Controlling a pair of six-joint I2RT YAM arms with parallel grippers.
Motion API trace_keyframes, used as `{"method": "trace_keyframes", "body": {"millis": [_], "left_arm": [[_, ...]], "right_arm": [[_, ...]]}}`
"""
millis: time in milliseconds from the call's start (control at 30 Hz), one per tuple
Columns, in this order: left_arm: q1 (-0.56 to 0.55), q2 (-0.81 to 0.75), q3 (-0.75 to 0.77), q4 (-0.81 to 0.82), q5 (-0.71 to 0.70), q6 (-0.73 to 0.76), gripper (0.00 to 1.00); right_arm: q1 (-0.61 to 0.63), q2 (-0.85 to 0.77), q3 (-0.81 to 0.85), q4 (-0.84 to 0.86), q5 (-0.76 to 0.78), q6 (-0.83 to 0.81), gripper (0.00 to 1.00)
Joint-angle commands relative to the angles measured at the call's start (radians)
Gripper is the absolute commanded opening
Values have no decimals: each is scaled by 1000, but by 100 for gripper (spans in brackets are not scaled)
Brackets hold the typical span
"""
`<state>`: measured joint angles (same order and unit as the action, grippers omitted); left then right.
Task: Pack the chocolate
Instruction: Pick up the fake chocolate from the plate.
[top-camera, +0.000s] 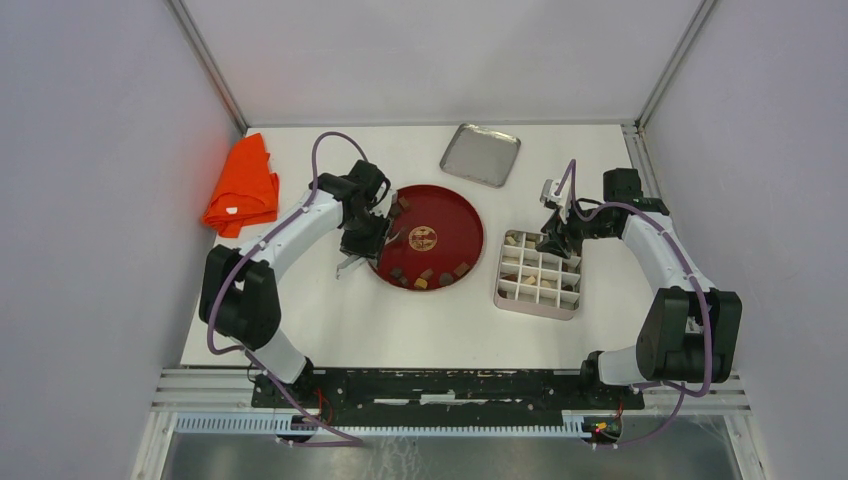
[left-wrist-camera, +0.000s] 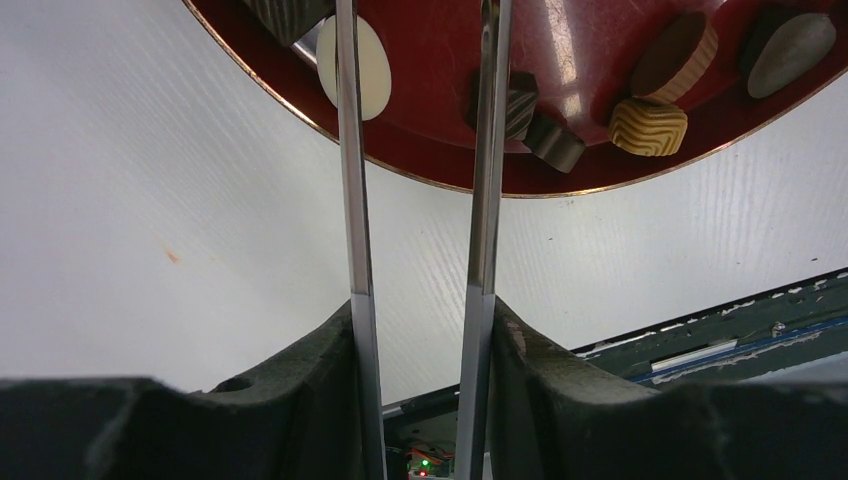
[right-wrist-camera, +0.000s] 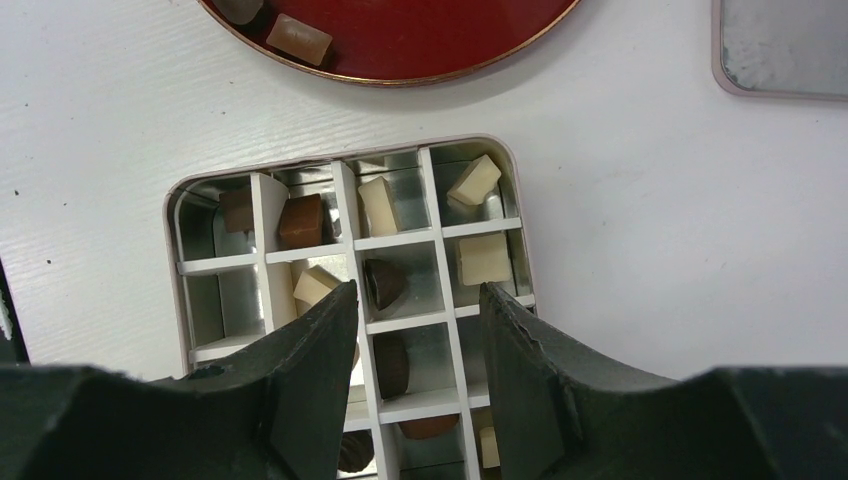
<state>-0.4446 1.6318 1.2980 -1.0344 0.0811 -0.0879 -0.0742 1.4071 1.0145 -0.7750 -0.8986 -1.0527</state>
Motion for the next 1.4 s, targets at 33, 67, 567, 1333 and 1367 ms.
{"method": "trace_keyframes", "body": {"millis": [33, 67, 567, 1333, 1367], "left_arm": [[3, 7, 14, -2, 12, 35, 47], [2, 7, 14, -5, 12, 34, 46], [2, 18, 30, -15, 29, 27, 2], [3, -79, 25, -6, 58, 11, 2], [2, -84, 23, -5, 61, 11, 2]], "right_arm": [[-3, 3, 28, -4, -26, -17, 54], [-3, 2, 28, -7, -26, -17, 54], [-3, 2, 30, -14, -28, -23, 54], [-3, 6, 29, -13, -29, -22, 54], [-3, 6, 30, -13, -29, -22, 54]]}}
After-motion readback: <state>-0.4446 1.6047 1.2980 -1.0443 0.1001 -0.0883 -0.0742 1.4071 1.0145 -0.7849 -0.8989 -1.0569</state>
